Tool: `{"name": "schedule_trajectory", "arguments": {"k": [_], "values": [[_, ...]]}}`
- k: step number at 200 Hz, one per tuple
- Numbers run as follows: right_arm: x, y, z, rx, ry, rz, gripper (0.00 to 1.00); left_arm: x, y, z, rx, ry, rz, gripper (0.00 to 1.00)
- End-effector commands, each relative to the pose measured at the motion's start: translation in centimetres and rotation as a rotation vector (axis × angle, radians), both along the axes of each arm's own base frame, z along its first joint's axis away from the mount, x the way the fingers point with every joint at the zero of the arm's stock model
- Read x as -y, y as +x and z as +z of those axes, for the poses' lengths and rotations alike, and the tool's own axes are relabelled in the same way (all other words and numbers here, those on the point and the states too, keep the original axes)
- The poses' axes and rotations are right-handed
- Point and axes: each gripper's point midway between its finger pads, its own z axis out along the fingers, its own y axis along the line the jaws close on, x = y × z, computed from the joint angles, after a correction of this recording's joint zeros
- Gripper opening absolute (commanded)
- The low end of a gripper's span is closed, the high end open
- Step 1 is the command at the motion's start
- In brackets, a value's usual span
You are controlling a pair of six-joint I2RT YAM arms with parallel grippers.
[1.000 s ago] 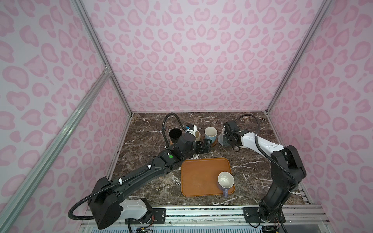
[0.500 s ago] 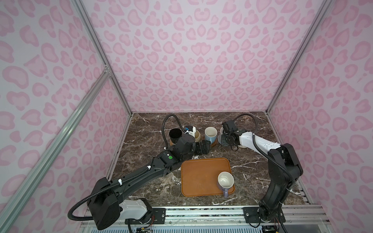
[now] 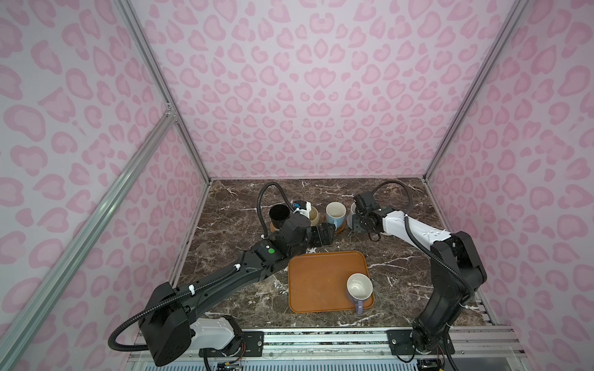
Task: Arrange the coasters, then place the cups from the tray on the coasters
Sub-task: 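Set the speckled white mug on the blue woven coaster and release, then move the right gripper to the purple mug on the tray and grasp it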
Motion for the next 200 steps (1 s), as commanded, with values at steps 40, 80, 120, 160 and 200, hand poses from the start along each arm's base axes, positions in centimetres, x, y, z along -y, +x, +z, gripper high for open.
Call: {"name": "schedule_trajectory", "arguments": {"k": [40,80,120,160,200], "values": [[1.9,-6.5,5.2,0.08,-0.067,-0.006,0.98,-0.4,-1.5,-0.1,0.018,0.018,-0.071,0.97],[0.7,-13.2,6.0,0.05,0.141,0.099,0.98,-1.2,-3.6,-0.6,-0.01,0.013,-0.123,0.97],[-0.2,-19.6,5.4,-0.009,0.176,0.209,0.96,-1.4,-5.4,-1.8,-0.062,0.02,-0.173,0.97],[-0.3,-24.2,4.8,-0.049,0.135,0.262,0.96,-2.8,-5.9,-3.8,-0.103,0.067,-0.128,0.97],[-2.2,-27.5,3.1,-0.081,0.158,0.328,0.95,-2.1,-7.2,-4.2,-0.121,0.03,-0.201,0.97]]}}
